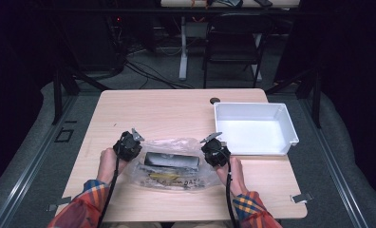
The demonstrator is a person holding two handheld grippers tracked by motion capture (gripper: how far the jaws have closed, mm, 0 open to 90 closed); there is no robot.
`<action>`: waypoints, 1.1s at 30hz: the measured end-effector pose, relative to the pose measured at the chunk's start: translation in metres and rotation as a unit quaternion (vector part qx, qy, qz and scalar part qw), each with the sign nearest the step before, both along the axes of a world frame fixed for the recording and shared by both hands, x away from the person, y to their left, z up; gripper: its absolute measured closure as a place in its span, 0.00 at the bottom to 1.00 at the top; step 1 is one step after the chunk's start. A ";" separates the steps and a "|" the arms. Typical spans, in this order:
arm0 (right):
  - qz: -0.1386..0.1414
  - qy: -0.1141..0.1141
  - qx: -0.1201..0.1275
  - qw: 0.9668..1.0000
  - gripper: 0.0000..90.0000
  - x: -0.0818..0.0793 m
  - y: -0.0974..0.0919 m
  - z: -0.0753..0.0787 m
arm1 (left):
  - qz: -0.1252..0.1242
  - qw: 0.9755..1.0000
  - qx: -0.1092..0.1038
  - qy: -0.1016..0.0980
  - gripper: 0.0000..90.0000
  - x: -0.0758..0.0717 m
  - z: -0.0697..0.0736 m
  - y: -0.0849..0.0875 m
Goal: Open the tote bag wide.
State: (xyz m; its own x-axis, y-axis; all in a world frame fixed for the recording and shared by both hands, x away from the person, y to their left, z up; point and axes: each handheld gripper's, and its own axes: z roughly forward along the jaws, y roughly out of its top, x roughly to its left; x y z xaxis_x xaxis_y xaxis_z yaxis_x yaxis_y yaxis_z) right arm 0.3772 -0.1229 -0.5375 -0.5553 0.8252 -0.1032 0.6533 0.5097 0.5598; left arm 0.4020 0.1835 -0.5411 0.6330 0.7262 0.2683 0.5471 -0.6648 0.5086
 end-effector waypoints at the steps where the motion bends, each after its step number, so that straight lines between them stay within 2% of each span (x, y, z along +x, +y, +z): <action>1: -0.001 0.001 -0.001 1.000 0.97 0.001 0.000 0.000 | 0.001 1.000 0.001 0.004 1.00 0.002 -0.002 -0.001; 3: -0.002 0.008 -0.003 1.000 0.95 0.004 -0.001 -0.004 | 0.007 0.999 0.010 0.029 1.00 0.007 -0.010 -0.002; 5: 0.004 0.028 -0.011 1.000 0.93 0.006 0.000 -0.008 | 0.011 0.998 0.022 0.052 0.99 0.010 -0.019 -0.004; 6: 0.005 0.031 -0.016 0.999 0.92 0.005 0.002 -0.010 | 0.013 0.999 0.025 0.045 0.98 0.009 -0.020 -0.004; 7: 0.012 0.036 -0.029 0.999 0.91 0.005 0.003 -0.010 | 0.011 0.998 0.033 0.053 0.98 0.009 -0.018 -0.005; 9: 0.016 0.036 -0.036 0.999 0.88 0.002 0.005 -0.010 | 0.013 0.998 0.036 0.055 0.94 0.007 -0.016 -0.005; 10: 0.026 0.044 -0.047 0.998 0.85 0.002 0.004 -0.007 | 0.013 0.998 0.036 0.057 0.91 0.007 -0.015 -0.003; 13: 0.031 0.045 -0.042 0.998 0.75 -0.001 0.002 -0.005 | 0.019 0.998 0.028 0.055 0.82 0.007 -0.010 0.001; 14: 0.034 0.043 -0.041 0.998 0.72 -0.002 0.001 -0.003 | 0.019 0.998 0.022 0.059 0.79 0.006 -0.005 0.003; 17: 0.042 0.038 -0.027 0.998 0.59 -0.007 -0.005 0.005 | 0.025 0.998 0.011 0.053 0.64 0.004 0.004 0.006; 20: 0.047 0.026 -0.013 0.998 0.51 -0.012 -0.011 0.016 | 0.028 0.998 -0.006 0.047 0.48 0.001 0.015 0.012; 22: 0.050 0.012 -0.002 0.999 0.49 -0.017 -0.015 0.026 | 0.028 0.998 -0.016 0.047 0.41 -0.002 0.023 0.015; 23: 0.053 0.008 0.003 0.999 0.49 -0.019 -0.017 0.029 | 0.026 0.998 -0.029 0.050 0.38 -0.004 0.028 0.018; 24: 0.059 -0.002 0.012 0.998 0.48 -0.023 -0.018 0.034 | 0.026 0.998 -0.037 0.050 0.35 -0.005 0.030 0.020; 28: 0.086 -0.016 0.022 0.996 0.49 -0.036 -0.017 0.046 | 0.021 0.996 -0.072 0.055 0.30 -0.014 0.043 0.030; 30: 0.115 -0.013 0.035 0.993 0.49 -0.043 -0.012 0.050 | 0.015 0.994 -0.090 0.066 0.29 -0.021 0.047 0.035; 33: 0.144 -0.018 0.024 0.989 0.50 -0.054 0.001 0.050 | 0.010 0.993 -0.093 0.073 0.29 -0.032 0.047 0.038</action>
State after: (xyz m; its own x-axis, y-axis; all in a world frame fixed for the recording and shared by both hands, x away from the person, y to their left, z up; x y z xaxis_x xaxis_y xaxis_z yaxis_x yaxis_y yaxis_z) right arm 0.3231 -0.1221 -0.4879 -0.7647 0.6378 -0.0920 0.4642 0.6442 0.6079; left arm 0.3696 0.2217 -0.4936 0.6400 0.7676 0.0352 0.6361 -0.5549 0.5361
